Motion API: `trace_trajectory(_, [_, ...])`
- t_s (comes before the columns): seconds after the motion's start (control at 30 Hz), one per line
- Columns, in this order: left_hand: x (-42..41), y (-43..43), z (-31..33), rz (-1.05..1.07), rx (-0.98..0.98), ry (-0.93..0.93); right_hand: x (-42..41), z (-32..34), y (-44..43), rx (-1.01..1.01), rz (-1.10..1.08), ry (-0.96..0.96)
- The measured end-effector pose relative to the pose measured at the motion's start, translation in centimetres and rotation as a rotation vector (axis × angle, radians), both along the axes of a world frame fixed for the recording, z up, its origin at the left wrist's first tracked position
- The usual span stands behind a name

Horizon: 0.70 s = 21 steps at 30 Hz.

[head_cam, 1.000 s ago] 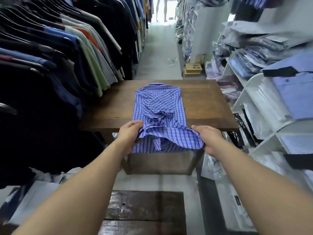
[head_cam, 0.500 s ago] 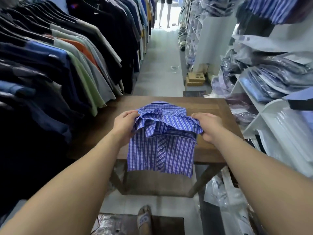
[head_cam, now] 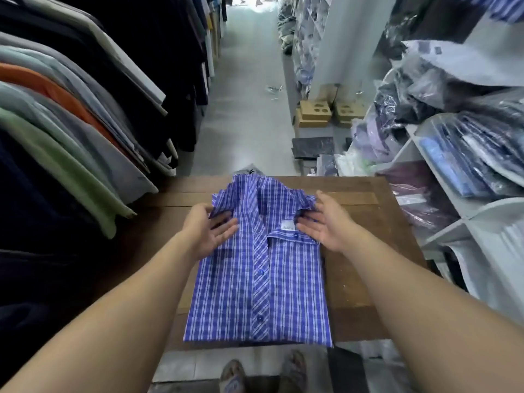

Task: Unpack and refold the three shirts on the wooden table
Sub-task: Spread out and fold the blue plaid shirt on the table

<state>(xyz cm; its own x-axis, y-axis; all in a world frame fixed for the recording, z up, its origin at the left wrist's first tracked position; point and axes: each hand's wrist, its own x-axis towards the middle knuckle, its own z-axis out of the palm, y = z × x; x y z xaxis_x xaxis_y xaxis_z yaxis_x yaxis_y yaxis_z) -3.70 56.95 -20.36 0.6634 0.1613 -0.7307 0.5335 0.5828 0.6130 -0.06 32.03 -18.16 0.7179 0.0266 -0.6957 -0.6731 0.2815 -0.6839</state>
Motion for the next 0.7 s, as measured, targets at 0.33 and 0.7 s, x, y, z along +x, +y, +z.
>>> trace_trajectory(0.33, [2.0, 0.3, -3.1, -0.431, 1.018, 0.231, 3.7, -3.0, -0.9, -0.280, -0.013, 0.070])
trace_trajectory(0.7, [4.0, -5.4, -1.3, -1.096, 1.219, -0.478, 5.4, -2.8, -0.4, -0.659, 0.543, -0.181])
